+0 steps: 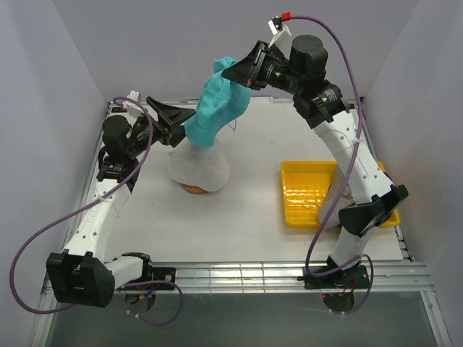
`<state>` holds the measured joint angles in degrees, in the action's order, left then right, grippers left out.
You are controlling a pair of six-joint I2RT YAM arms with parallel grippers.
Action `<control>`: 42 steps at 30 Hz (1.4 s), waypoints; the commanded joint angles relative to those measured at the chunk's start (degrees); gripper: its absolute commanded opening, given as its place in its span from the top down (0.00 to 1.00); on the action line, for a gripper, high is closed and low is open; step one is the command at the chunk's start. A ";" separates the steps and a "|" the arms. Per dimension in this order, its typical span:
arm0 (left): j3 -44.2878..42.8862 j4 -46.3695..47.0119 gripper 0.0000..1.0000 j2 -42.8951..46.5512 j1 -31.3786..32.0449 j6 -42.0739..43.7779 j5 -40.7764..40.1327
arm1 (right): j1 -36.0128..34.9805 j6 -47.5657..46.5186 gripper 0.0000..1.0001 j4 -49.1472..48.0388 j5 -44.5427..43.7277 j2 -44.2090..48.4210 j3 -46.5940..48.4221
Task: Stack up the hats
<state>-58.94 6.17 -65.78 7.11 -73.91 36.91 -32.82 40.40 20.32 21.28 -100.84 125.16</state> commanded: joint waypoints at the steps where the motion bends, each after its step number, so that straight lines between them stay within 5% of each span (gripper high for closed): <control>1: -1.62 4.10 0.09 1.62 -0.79 -2.47 0.45 | -0.76 0.12 0.92 -4.58 1.40 0.64 0.26; 6: -2.15 4.28 0.23 1.09 -1.57 -2.56 0.62 | -1.19 -1.20 0.92 -4.41 1.13 1.69 -3.08; 11: -1.71 4.28 0.57 0.83 -2.54 -2.29 1.06 | -1.81 -2.78 0.92 -3.53 0.79 1.78 -5.19; 18: -2.50 2.09 0.82 -0.49 -5.79 1.83 2.64 | -2.78 -6.03 0.92 0.24 0.61 -0.76 -4.14; 25: -2.85 0.42 0.93 -1.19 -9.57 7.54 3.70 | -4.18 -9.20 0.92 2.97 -0.01 -3.75 -2.30; 42: 6.11 1.47 0.94 -2.16 -13.79 10.71 4.32 | -6.56 -12.28 0.92 6.31 -2.03 -10.61 1.22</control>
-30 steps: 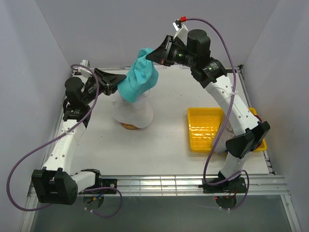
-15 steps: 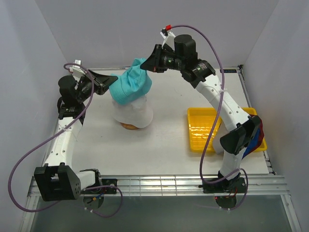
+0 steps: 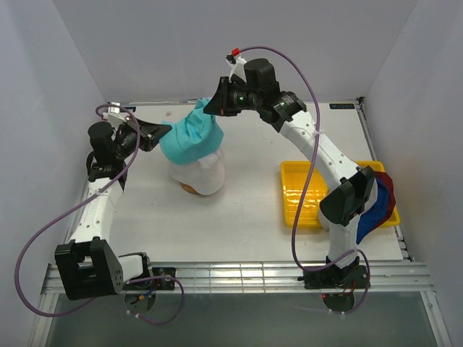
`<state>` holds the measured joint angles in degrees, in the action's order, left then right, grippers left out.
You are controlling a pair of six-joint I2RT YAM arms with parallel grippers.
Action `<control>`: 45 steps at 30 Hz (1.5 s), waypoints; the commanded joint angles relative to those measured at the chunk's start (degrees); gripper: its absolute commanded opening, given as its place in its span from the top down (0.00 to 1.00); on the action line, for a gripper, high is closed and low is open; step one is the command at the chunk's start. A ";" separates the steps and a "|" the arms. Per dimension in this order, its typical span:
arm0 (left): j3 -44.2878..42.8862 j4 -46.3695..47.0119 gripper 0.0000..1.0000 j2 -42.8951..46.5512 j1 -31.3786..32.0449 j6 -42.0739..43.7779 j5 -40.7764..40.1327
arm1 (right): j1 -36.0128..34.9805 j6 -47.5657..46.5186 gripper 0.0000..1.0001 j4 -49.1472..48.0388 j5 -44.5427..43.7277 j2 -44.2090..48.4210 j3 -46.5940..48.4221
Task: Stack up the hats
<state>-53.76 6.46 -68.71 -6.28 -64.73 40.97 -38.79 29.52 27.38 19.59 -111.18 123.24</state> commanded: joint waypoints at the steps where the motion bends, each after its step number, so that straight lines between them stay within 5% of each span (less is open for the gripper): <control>1: 1.11 1.01 0.93 0.85 -0.40 1.80 -0.19 | -0.68 -1.39 0.92 -0.74 -0.35 -0.44 3.23; 12: 4.80 1.01 0.93 0.59 -0.57 3.91 -1.77 | -1.12 -2.27 0.86 -0.04 -0.43 -1.33 3.50; 37: 12.36 3.91 0.90 3.40 -2.06 9.62 -5.73 | -1.21 -4.12 0.33 1.28 -4.83 4.47 -5.19; 45: 14.64 4.18 0.90 3.58 -2.42 11.38 -6.17 | 0.99 -1.66 0.29 0.66 -3.87 8.60 -12.49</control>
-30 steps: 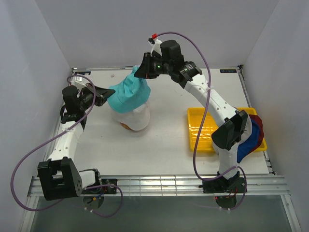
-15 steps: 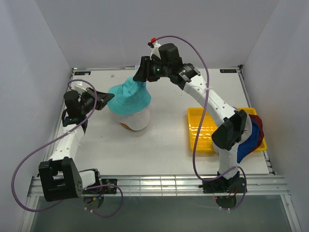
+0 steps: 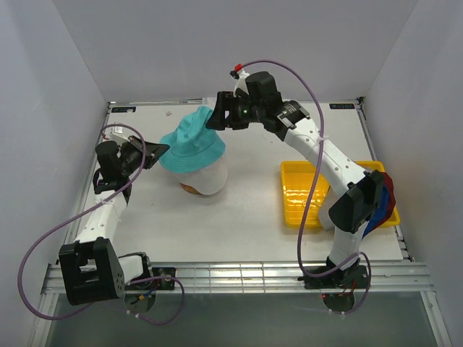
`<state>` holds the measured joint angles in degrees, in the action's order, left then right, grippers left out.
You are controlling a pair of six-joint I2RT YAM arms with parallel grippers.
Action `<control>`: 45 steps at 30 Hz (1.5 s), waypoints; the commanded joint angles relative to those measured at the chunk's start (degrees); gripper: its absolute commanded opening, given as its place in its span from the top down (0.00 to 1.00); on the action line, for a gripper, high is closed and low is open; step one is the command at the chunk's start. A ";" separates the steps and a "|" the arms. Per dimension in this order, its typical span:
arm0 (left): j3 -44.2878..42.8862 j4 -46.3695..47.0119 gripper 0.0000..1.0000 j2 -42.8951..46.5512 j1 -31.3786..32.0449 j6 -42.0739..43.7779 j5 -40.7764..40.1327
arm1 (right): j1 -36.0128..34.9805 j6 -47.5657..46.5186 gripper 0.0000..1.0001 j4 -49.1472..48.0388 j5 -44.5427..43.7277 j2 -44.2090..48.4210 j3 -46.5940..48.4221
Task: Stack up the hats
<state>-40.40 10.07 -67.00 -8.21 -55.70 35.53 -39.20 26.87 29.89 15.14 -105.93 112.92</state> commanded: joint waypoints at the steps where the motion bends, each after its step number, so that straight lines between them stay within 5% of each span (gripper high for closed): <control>1: 1.47 0.57 0.90 1.88 -0.58 2.35 -0.72 | 1.76 1.25 0.29 -2.11 1.29 4.32 -3.14; 14: 3.40 0.92 0.91 2.14 -0.85 3.67 -0.81 | 8.61 16.62 0.35 -24.85 16.23 10.39 -29.68; 28: 2.08 -1.19 0.90 1.88 -0.93 5.60 -1.51 | 8.79 32.80 0.37 -43.06 20.02 7.49 -37.68; 45: 1.91 -1.80 0.91 2.05 -0.93 6.13 -1.60 | 7.91 40.36 0.37 -50.80 19.84 6.18 -42.26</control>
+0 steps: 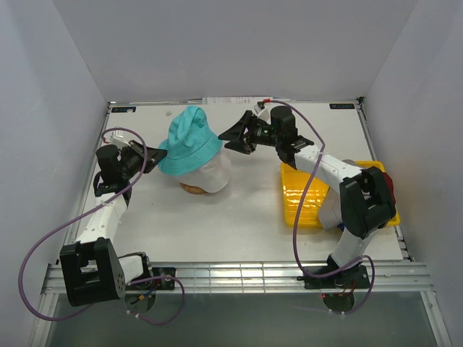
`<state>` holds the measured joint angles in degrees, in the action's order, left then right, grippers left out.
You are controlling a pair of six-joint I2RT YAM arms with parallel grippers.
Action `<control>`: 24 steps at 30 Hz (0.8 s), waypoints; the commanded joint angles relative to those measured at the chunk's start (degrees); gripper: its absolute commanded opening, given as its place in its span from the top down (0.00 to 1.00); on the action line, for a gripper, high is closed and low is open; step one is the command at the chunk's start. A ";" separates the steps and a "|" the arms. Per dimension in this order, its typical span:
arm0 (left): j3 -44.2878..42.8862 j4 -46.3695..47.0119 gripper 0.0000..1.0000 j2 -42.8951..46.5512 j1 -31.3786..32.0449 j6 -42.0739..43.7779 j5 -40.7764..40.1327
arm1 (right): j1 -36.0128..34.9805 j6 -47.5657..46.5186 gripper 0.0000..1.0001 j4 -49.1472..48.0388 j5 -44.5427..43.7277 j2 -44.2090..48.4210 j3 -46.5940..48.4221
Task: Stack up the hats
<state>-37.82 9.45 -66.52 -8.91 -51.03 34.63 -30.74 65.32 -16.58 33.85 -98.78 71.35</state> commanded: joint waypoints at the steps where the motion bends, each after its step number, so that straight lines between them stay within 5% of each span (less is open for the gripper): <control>1: -0.76 -1.28 0.91 1.48 -0.32 1.45 -0.71 | -0.63 2.61 0.37 -4.77 0.96 -1.06 -1.30; 24: -1.02 -1.63 0.91 1.22 -0.32 1.72 -0.53 | -1.86 8.07 0.49 -11.28 -0.10 -4.66 -2.53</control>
<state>-37.82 8.99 -66.52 -8.91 -50.72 34.48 -32.27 72.10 -23.44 33.78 -102.67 69.41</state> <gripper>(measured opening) 0.126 0.523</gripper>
